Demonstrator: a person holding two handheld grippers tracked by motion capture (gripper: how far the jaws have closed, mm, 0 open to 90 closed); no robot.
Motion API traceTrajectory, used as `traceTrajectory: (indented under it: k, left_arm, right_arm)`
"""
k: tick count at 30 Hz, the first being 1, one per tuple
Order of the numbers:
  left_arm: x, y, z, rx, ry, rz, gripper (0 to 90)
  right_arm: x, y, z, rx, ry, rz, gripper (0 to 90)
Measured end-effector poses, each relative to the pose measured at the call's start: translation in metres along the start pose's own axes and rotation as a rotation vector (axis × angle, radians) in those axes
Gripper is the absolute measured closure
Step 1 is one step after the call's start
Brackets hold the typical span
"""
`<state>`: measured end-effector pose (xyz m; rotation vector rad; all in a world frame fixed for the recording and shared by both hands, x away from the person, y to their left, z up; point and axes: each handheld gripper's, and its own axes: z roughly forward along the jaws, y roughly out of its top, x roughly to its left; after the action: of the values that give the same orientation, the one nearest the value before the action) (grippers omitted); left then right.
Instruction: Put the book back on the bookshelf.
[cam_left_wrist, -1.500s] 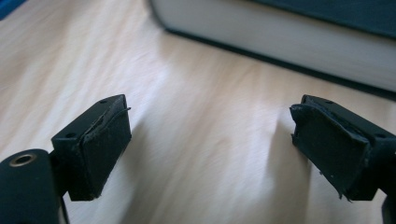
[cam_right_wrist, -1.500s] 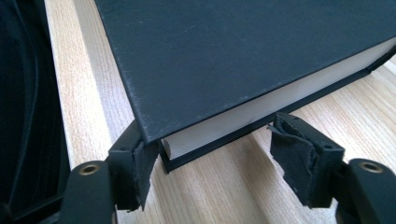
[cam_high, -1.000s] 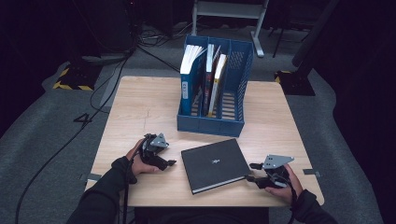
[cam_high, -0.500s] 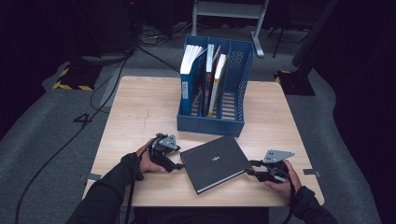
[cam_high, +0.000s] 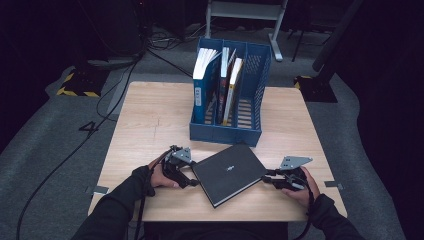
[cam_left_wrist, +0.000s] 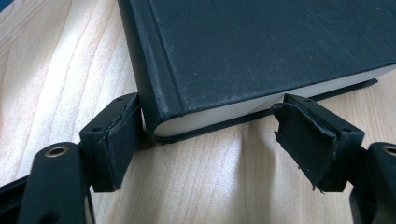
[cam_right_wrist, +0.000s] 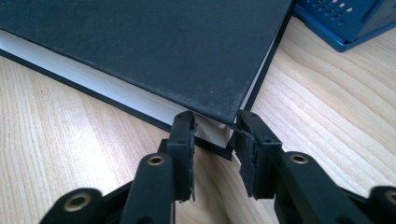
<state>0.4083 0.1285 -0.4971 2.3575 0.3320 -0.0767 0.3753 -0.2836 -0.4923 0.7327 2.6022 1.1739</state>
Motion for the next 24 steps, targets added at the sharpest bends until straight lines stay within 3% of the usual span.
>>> traceTrajectory:
  k: [5,7,12,18,24]
  left_arm:
    - [-0.006,-0.001,0.0,-0.01,-0.027,-0.002,25.9]
    - [-0.011,0.0,0.002,0.002,0.0,0.018,25.0]
    - [-0.011,-0.001,0.002,0.008,0.015,0.039,25.9]
    - [-0.01,-0.003,0.0,0.004,0.019,0.029,26.9]
    - [-0.01,-0.003,-0.001,0.009,0.033,0.025,27.7]
  right_arm:
    - [-0.001,0.001,0.0,-0.002,-0.013,-0.004,70.7]
    - [-0.002,0.001,0.001,0.0,0.0,-0.011,69.3]
    - [-0.004,0.001,0.0,0.0,0.016,-0.026,69.1]
    - [-0.003,0.0,-0.002,0.002,0.048,-0.044,70.6]
    - [-0.001,0.002,-0.003,-0.002,0.036,-0.059,71.4]
